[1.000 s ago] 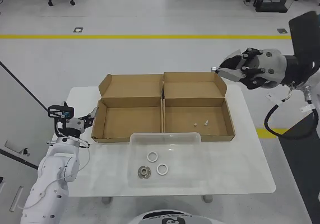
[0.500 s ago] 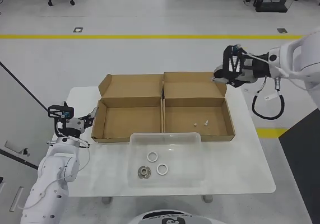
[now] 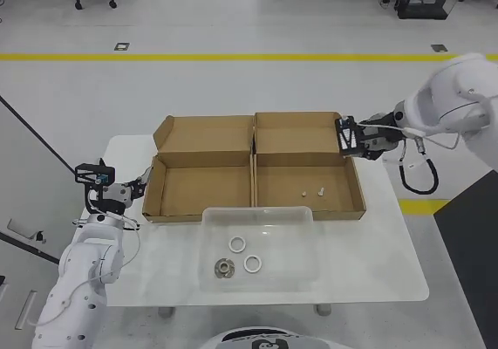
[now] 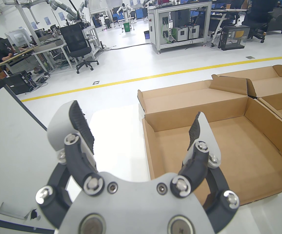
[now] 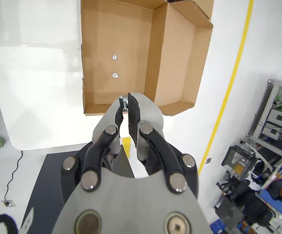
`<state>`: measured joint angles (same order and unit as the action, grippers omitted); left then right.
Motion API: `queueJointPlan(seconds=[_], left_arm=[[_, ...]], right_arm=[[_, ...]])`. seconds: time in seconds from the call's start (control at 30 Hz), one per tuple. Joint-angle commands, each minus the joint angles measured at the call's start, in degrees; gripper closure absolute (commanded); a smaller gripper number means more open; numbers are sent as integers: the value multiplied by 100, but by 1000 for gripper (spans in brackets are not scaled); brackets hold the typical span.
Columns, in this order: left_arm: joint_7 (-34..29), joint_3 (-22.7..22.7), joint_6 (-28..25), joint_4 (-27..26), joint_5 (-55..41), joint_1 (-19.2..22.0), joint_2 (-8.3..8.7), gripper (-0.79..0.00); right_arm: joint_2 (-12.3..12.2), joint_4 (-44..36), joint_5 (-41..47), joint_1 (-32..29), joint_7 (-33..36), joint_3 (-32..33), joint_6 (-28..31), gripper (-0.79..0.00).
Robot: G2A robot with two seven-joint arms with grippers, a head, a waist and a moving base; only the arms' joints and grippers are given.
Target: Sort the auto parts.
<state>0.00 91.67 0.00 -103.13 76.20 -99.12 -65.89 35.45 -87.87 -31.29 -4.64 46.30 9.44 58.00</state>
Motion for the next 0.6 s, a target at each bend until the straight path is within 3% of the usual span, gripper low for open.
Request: queueJointPlan(seconds=[0.0, 0.33, 0.57], left_arm=[[0, 0, 0, 0, 0, 0, 0, -785], [0, 0, 0, 0, 0, 0, 0, -785], [0, 0, 0, 0, 0, 0, 0, -785]], right_arm=[[64, 34, -70, -59, 0, 30, 0, 0], [524, 367, -194, -203, 65, 30, -65, 0], [532, 387, -174, -192, 70, 30, -71, 0]])
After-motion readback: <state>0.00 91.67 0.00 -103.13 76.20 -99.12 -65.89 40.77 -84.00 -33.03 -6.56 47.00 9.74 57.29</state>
